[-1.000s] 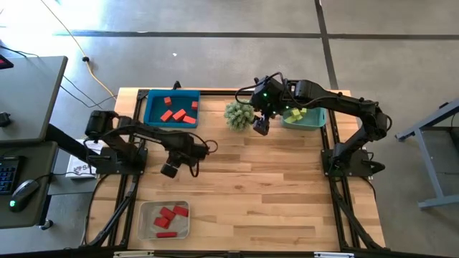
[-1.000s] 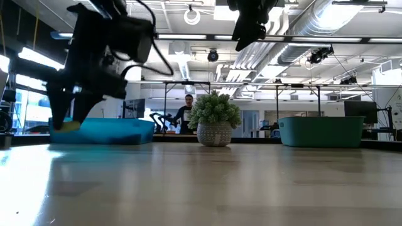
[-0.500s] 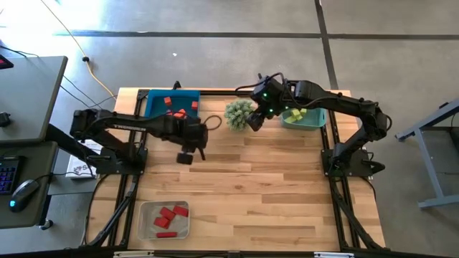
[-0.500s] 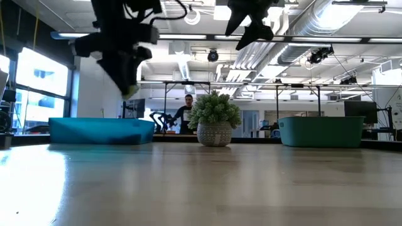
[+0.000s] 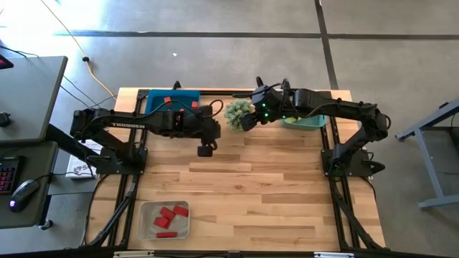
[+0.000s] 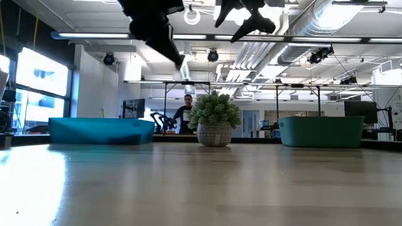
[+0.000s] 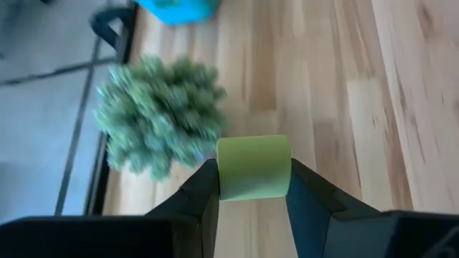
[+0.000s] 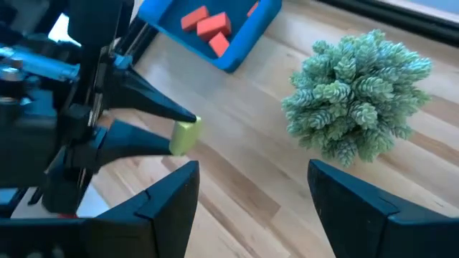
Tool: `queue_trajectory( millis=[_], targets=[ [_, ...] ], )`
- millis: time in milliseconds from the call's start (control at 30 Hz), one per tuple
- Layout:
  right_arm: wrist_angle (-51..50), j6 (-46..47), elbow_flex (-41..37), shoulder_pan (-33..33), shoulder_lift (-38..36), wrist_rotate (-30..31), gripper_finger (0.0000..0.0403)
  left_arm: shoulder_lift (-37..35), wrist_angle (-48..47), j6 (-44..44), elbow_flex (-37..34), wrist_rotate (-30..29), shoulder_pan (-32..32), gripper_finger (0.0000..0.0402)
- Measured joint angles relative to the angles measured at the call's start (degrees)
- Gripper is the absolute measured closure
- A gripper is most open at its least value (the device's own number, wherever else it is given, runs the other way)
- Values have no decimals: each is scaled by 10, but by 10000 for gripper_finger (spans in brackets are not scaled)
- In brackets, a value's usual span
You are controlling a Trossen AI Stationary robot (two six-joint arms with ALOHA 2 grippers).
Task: Sort & place blocks by color
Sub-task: Put the light green block into the green bin
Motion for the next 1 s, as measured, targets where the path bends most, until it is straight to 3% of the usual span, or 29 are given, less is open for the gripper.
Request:
queue_trajectory(
  millis=[367,1000],
  targets=[
    [72,36,0,36,16,51,155,0,107,1,1,-10,-1,301],
    [113,8,0,52,106,38,155,-1,75,27,0,-6,-5,298]
  ],
)
